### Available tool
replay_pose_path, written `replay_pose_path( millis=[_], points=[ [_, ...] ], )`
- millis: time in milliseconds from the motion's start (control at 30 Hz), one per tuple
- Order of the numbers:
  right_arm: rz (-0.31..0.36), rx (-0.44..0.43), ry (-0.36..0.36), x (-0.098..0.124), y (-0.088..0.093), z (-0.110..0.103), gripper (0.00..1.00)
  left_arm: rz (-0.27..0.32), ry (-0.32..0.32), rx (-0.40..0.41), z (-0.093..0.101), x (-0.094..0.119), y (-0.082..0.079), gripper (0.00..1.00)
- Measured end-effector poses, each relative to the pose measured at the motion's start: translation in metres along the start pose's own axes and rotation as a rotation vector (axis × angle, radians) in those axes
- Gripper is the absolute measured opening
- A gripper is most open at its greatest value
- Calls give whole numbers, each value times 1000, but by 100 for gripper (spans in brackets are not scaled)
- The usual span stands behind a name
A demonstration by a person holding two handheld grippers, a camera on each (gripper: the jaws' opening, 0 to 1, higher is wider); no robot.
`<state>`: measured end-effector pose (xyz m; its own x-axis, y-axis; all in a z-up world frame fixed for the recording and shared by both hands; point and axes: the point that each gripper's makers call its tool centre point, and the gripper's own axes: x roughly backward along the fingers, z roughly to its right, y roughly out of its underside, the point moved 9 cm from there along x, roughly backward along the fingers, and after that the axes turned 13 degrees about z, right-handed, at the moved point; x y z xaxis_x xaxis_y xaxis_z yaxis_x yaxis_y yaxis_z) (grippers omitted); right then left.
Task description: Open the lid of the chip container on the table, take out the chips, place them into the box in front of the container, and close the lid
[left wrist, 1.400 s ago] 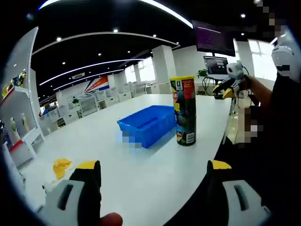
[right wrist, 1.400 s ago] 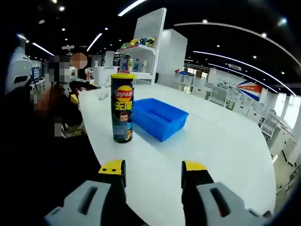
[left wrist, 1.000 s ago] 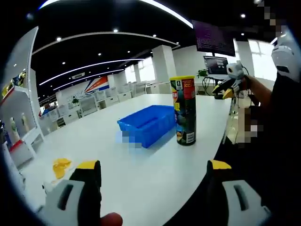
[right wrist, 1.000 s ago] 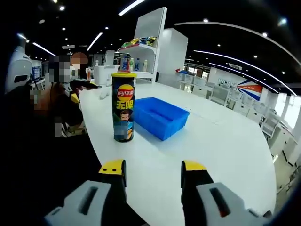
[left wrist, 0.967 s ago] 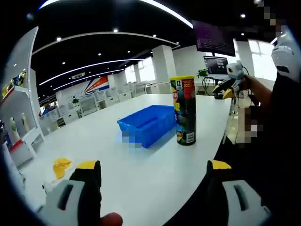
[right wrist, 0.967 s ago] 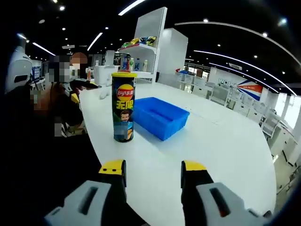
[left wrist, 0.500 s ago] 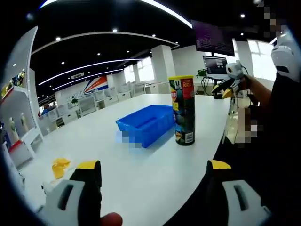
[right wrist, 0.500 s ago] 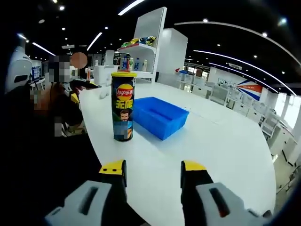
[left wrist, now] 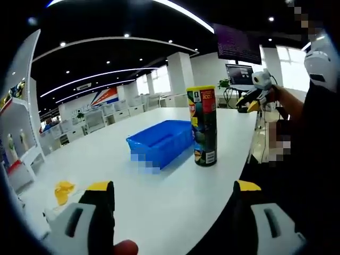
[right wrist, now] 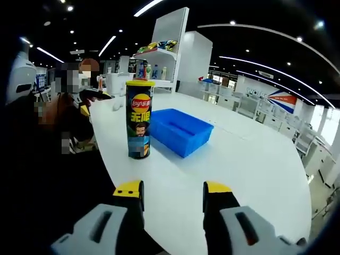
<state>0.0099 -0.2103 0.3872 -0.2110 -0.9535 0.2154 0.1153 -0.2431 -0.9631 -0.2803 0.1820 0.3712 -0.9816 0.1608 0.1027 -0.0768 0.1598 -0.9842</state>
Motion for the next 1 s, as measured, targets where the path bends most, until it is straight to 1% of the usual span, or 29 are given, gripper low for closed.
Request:
replay_pose_path(
  millis=[200, 300, 467, 533, 667, 733, 833, 933, 1000],
  points=[
    [-4, 2, -6, 0, 0, -1, 44, 9, 29, 23, 3, -6, 4, 91],
    [-5, 2, -6, 0, 0, -1, 44, 42, 44, 34, 4, -9, 1, 92],
    [-2, 0, -6, -1, 0, -1, 44, 81, 72, 40, 5, -14, -3, 92],
    [-4, 0, -6, -2, 0, -1, 44, 102, 93, 35, 7, -17, -5, 93],
    [-4, -2, -12, -3, 1, -2, 44, 166, 147, 50, 12, -28, -9, 94],
    [-5, -1, -15, -4, 1, -3, 44, 178, 160, 57, 13, -34, -10, 94],
    [-4, -2, -17, -3, 1, -3, 44, 201, 165, 69, 13, -42, -9, 95],
    [-5, -1, -15, -2, 1, -3, 44, 243, 166, 93, 13, -50, -10, 95],
    [-3, -2, -13, -2, 1, -2, 44, 258, 168, 99, 13, -53, -10, 95]
  ],
)
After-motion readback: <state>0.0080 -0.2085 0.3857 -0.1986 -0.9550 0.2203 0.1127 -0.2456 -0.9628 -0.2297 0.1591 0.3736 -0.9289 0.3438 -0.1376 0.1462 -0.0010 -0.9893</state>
